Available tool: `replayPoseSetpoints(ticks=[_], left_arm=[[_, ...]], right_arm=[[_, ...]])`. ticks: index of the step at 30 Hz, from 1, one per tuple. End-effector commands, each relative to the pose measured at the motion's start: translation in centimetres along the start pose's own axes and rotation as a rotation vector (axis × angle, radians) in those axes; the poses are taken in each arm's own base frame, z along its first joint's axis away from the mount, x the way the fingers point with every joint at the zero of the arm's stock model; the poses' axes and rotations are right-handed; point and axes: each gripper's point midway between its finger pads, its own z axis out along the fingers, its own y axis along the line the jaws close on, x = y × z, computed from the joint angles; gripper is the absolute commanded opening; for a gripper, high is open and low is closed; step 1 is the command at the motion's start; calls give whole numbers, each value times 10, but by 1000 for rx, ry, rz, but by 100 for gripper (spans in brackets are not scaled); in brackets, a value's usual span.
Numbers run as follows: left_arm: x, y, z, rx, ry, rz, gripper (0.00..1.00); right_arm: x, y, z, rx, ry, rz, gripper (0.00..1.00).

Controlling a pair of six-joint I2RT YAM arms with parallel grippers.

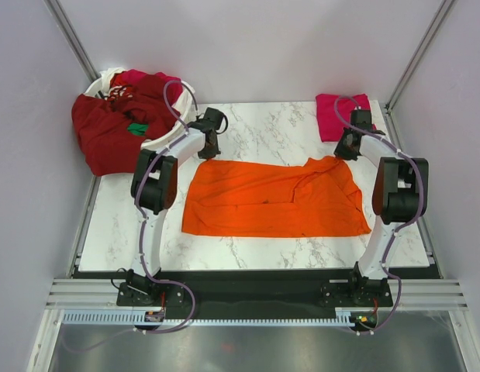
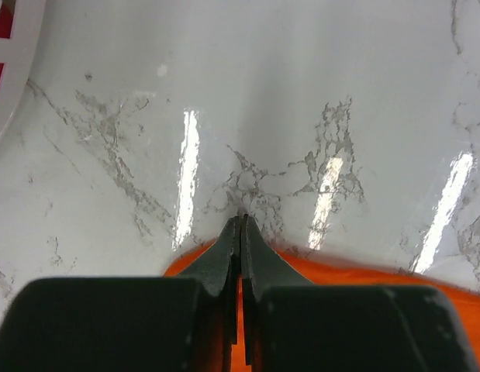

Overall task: Fold and stack the t-shirts
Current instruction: Fold the tshirt

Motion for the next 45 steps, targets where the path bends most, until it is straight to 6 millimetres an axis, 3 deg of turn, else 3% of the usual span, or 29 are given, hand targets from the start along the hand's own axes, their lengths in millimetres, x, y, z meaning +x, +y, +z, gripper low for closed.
replayPoseSetpoints(ticks=[1,2,5,9,15,23,33,37,40,45], left_arm=[[18,26,-11,-78,60,26,2],[15,28,-15,-81,51,29,2],[5,34,-28,-83,23,26,2],[-6,42,-45,-76,-5,18,2],[-8,51,-59,-77,-15,-3,2],[-14,65,-97,-80,-67,-34,2],[4,76,-109,-84,-47,-24,2],[21,83,-115,-83,-22,-25,2],[33,90,-123,-87,-16,-34,2],[53,100,-131,-94,0,-36,2]], right_arm=[[-23,53,-15,-136,-52,-45,0],[-19,73,-20,-171,-46,-80,0],[-40,118,-42,-258,-98,-141,0],[-48,134,-55,-281,-101,-165,0],[-48,123,-73,-237,-115,-181,0],[-51,100,-104,-155,-162,-180,0],[-41,97,-137,-198,-166,-182,0],[-26,83,-154,-185,-170,-154,0],[5,60,-155,-141,-136,-122,0],[33,44,-172,-150,-135,-91,0]])
